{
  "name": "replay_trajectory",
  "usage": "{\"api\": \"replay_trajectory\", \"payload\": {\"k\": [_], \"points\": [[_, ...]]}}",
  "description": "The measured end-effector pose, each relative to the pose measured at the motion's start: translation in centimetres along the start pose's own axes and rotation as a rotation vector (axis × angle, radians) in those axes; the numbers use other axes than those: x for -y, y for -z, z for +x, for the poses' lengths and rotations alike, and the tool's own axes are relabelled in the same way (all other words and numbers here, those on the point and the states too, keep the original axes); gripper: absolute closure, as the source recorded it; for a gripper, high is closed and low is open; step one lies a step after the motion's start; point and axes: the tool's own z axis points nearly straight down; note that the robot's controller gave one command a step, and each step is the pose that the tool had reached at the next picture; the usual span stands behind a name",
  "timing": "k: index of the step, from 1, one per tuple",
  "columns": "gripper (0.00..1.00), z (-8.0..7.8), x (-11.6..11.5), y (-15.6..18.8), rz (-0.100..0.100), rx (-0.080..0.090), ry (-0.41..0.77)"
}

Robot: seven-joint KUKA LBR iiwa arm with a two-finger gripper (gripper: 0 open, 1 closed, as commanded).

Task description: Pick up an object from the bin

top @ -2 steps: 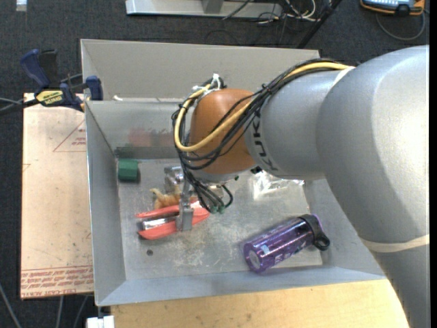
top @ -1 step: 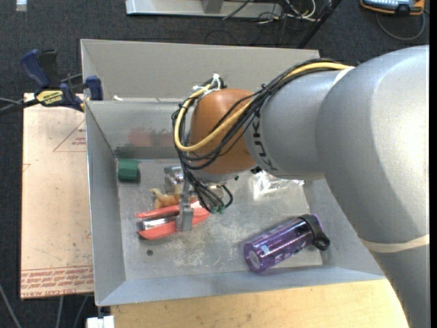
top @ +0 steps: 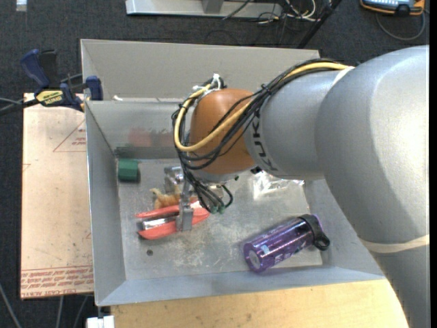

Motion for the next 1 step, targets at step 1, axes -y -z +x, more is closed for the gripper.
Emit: {"api": "replay_trajectory", "payload": {"k": [1], "points": [[1.00, 0.01, -0.01, -0.01, 0.000, 0.000, 0.000]]}}
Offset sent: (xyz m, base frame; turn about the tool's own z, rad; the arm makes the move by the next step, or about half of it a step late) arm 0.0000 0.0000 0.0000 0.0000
